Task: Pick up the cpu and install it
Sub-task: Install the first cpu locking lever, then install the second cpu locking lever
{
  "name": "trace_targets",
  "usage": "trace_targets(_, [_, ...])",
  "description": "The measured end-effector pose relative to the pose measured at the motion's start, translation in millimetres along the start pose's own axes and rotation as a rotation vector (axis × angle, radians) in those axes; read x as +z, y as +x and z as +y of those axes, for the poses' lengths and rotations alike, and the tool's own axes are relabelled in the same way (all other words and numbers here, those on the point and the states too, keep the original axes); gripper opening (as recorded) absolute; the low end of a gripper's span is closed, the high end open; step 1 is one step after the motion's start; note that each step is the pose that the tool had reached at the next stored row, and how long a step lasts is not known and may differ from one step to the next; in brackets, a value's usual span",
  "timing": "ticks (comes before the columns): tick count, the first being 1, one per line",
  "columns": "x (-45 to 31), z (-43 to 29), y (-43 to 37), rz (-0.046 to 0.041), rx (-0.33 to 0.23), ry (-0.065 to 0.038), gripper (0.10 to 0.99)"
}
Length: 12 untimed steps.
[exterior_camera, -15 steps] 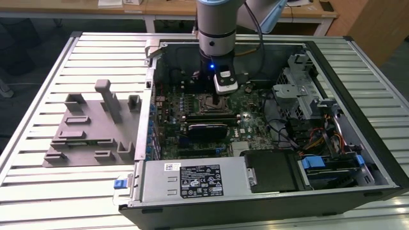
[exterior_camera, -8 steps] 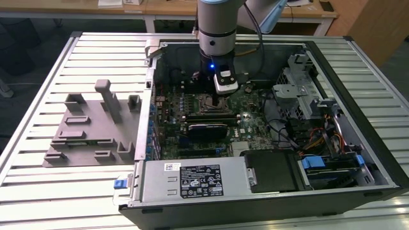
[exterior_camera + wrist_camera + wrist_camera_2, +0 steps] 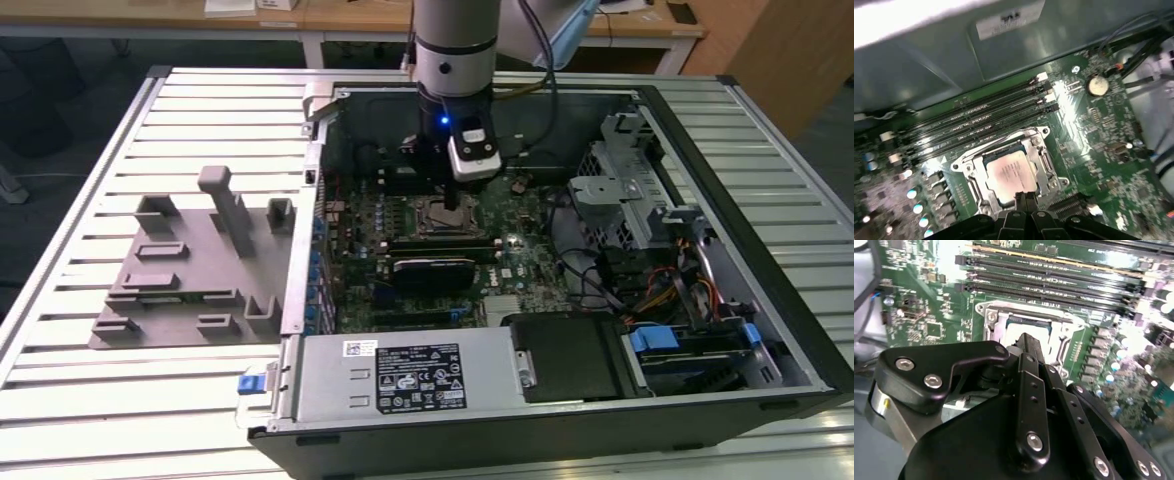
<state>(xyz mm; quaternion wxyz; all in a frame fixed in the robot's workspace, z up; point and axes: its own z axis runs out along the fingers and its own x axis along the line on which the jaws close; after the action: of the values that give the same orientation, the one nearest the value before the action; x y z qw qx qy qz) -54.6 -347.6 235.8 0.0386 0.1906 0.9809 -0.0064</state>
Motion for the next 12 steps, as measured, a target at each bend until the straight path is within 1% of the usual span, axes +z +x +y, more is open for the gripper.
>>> trace_targets(1, [-1.7,0.0,-0.1,0.0000,0.000,0.000,0.106])
trace_targets(8, [-2.3,0.0,-0.2,0.0000,0.000,0.000,0.106])
trace_targets(12, [-4.6,0.0,-0.4,0.0000,0.000,0.000,0.106])
